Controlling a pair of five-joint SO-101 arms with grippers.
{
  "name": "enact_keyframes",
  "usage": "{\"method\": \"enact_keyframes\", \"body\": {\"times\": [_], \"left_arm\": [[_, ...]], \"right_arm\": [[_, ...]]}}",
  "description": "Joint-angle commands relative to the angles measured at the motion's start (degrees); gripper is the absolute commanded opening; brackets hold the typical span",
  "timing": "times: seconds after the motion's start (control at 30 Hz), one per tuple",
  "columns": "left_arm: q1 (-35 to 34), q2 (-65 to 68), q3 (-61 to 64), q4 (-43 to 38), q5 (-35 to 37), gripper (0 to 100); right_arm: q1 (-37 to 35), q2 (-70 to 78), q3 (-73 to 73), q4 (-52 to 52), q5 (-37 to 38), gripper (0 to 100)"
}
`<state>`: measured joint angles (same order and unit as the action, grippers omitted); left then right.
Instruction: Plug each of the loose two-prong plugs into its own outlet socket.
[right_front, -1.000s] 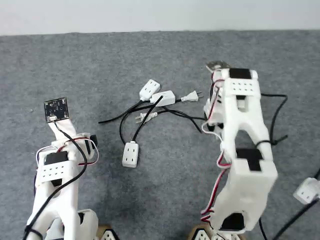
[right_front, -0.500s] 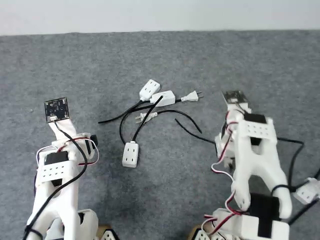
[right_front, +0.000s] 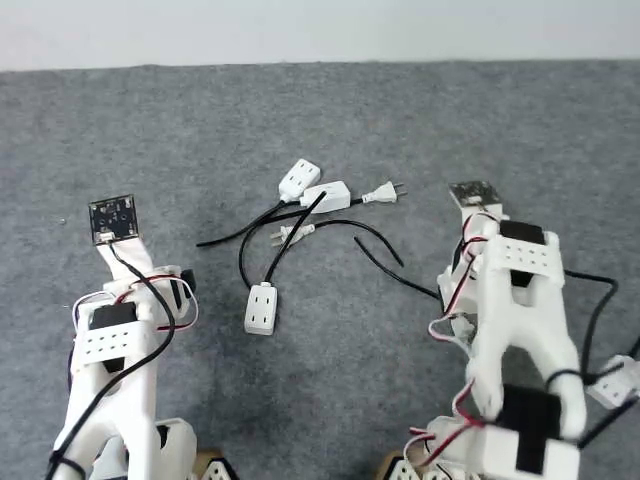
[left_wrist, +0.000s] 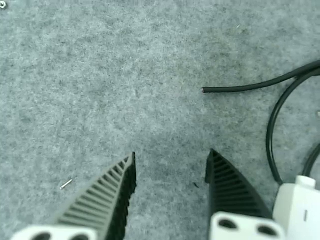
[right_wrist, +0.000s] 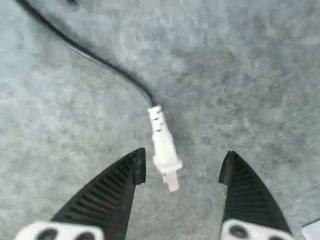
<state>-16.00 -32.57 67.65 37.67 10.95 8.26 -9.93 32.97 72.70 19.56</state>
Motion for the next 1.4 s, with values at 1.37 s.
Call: {"method": "enact_keyframes", "body": {"times": [1.37], "left_arm": [[2.73,-1.49,0.13,-1.49,-0.62,22]], "right_arm": [[6.2,-1.45,10.2,-11.12,9.23,0.9]]}}
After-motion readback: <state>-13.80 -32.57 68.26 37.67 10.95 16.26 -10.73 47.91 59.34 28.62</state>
